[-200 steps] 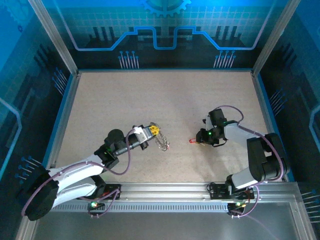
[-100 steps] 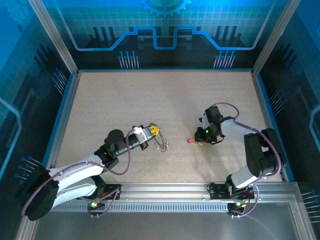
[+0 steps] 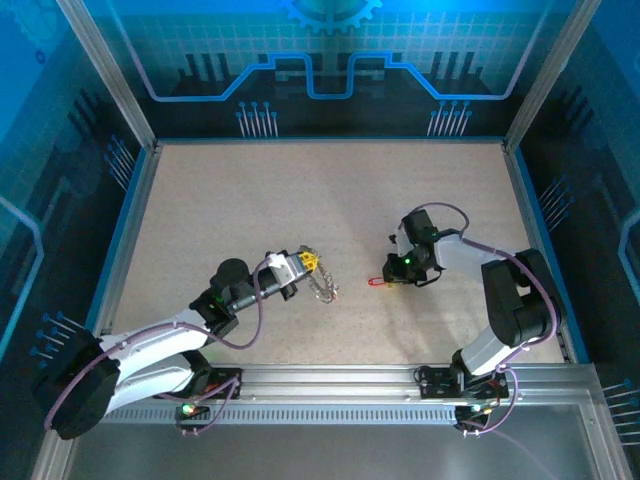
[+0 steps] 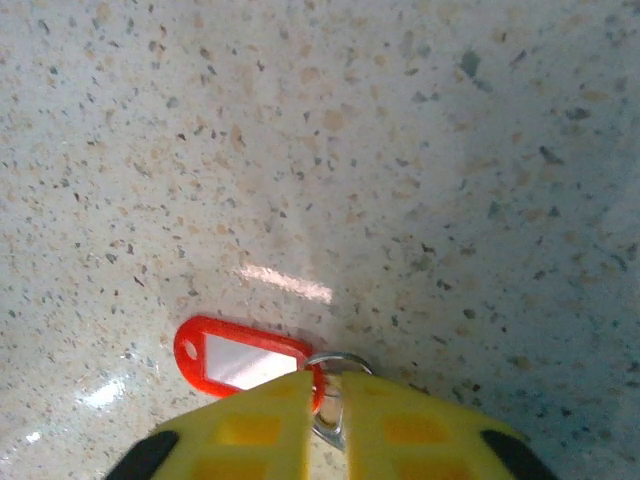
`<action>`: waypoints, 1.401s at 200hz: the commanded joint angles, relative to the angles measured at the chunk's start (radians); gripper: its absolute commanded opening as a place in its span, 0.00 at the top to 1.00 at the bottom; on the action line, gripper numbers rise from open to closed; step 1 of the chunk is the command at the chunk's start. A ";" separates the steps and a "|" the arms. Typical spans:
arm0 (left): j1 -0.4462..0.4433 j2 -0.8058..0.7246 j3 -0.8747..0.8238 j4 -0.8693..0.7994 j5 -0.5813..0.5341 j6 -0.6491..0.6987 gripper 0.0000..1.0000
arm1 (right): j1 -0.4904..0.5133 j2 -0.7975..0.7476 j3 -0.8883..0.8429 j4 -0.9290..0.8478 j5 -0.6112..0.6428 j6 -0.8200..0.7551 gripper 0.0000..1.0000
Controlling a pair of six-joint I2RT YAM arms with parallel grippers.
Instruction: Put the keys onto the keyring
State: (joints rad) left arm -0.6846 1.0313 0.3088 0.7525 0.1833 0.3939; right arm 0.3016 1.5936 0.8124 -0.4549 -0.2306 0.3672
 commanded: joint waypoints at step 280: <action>0.011 -0.071 -0.043 0.027 -0.039 -0.005 1.00 | 0.347 0.210 0.317 -0.271 0.534 0.494 0.66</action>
State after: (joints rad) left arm -0.6827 0.9936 0.2775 0.7456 0.1528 0.3939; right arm 0.6350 1.7752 1.1168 -0.7433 0.3061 0.8394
